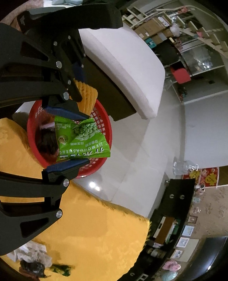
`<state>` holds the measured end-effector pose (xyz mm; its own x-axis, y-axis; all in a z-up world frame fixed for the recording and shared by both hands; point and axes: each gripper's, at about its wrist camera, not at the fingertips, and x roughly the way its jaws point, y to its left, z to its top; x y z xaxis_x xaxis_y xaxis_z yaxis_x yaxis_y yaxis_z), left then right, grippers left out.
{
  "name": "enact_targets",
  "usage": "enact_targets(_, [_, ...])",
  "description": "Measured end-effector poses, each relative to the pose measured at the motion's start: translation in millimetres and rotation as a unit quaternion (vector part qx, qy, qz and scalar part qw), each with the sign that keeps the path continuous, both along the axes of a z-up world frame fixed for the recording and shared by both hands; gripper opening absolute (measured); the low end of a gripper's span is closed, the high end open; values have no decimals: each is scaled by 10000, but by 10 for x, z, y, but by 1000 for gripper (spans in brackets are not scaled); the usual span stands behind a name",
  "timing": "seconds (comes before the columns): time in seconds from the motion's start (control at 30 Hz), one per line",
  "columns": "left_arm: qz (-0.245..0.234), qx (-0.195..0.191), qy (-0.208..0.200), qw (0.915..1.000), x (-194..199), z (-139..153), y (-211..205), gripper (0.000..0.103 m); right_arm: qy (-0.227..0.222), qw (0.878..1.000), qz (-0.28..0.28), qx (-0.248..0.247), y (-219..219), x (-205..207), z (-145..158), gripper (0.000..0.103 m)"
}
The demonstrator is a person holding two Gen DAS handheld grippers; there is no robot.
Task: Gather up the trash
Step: 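Open the left tool over the basket while the right tool releases the green packet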
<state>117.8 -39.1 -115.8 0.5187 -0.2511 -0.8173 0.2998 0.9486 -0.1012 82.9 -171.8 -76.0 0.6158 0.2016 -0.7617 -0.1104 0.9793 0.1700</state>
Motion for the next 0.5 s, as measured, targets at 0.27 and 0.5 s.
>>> enact_targets(0.27, [-17,46,122,9999,51,-101,-26,28,153,9998,42,100,-11,90,-122,48])
enact_targets(0.5, [4,2,189,9998,82,-124,-3,42,149,9996,10,259,-45,91,-140,63])
